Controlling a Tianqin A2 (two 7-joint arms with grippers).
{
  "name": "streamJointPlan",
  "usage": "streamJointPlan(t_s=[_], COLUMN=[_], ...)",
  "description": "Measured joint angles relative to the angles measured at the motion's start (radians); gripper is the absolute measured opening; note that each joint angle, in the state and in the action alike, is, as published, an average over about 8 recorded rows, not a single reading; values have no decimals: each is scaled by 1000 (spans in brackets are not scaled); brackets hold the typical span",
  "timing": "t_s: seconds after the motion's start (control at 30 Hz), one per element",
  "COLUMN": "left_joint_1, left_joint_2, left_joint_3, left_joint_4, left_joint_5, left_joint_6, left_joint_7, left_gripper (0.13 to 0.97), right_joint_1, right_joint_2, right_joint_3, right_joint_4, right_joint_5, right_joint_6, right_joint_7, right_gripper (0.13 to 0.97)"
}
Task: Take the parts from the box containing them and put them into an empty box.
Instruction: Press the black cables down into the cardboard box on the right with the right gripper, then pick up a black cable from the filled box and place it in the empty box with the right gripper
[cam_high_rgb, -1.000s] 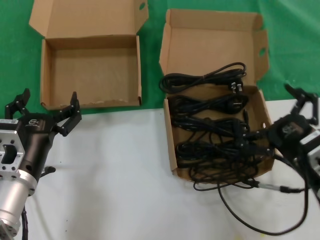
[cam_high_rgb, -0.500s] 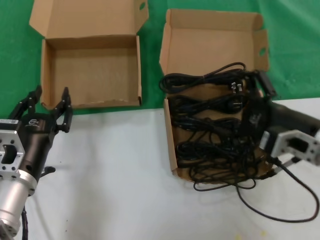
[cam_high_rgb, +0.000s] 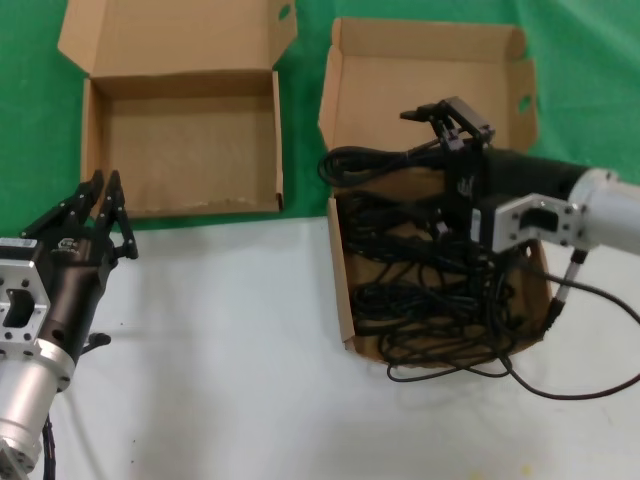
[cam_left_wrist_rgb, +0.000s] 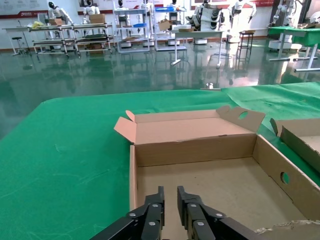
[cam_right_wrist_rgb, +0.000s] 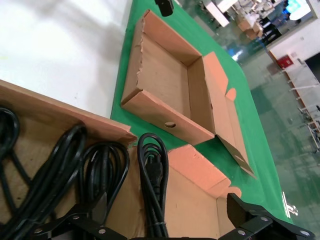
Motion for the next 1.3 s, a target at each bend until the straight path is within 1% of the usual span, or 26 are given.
streamJointPlan(t_s=[0.03,0.1,0.3,0.33,0.4,0.6,0.63,0.9,0.93,1.2,1.3], left_joint_1=[0,0,0,0,0,0,0,0,0,0,0], left_joint_2=[0,0,0,0,0,0,0,0,0,0,0], left_joint_3=[0,0,0,0,0,0,0,0,0,0,0], left_joint_4=[0,0,0,0,0,0,0,0,0,0,0], left_joint_5=[0,0,0,0,0,0,0,0,0,0,0], left_joint_6=[0,0,0,0,0,0,0,0,0,0,0], left_joint_7=[0,0,0,0,0,0,0,0,0,0,0], left_gripper=[263,228,183,174,156,149,148,145,145,145,145], right_joint_1=[15,39,89,95,106,126,127,130,130,137,139], right_joint_2=[-7,-19,-45,-49,-55,-65,-65,-68,-69,-74,-74], right_joint_3=[-7,-18,-45,-48,-52,-60,-61,-64,-64,-69,-71], right_joint_4=[-15,-42,-105,-114,-130,-165,-169,-192,-194,-201,-199], right_joint_5=[-3,-9,-23,-24,-25,-22,-21,-11,-10,-10,-15], right_joint_6=[-3,-7,-8,-8,-8,-12,-13,-20,-21,-22,-22], right_joint_7=[-7,-21,-62,-68,-78,-94,-96,-106,-107,-105,-100], right_gripper=[910,880,791,791,745,607,607,397,397,251,251])
